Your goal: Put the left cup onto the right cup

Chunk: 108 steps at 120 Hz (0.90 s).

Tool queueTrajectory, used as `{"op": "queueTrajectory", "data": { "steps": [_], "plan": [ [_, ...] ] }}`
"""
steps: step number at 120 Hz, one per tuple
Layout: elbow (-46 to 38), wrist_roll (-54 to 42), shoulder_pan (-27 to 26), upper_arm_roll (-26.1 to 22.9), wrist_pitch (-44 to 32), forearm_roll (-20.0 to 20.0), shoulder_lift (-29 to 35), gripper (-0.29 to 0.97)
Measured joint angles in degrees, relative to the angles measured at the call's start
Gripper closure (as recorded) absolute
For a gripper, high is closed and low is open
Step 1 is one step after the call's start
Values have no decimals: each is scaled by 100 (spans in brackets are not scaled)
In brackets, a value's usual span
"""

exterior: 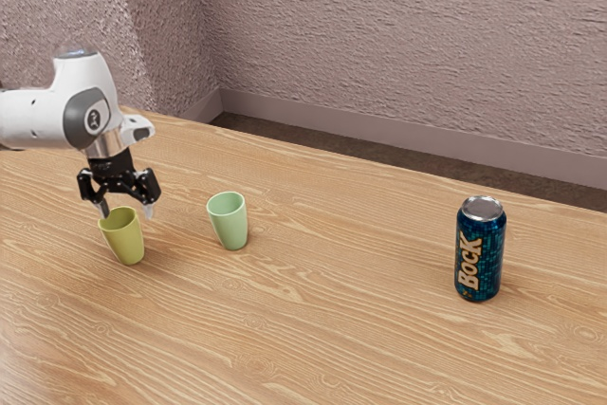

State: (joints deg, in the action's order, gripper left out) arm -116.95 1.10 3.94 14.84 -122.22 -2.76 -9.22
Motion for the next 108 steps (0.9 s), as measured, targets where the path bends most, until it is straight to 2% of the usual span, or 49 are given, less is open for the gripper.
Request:
{"op": "queueTrajectory", "data": {
  "steps": [57,88,98,108],
  "plan": [
    [168,228,27,-99,-443,-316,-659,3],
    [146,291,47,-71,-620,-408,-760,6],
    [142,295,67,-49,-626,-418,-761,11],
    [142,299,70,-35,-622,-426,-758,26]
  ]
}}
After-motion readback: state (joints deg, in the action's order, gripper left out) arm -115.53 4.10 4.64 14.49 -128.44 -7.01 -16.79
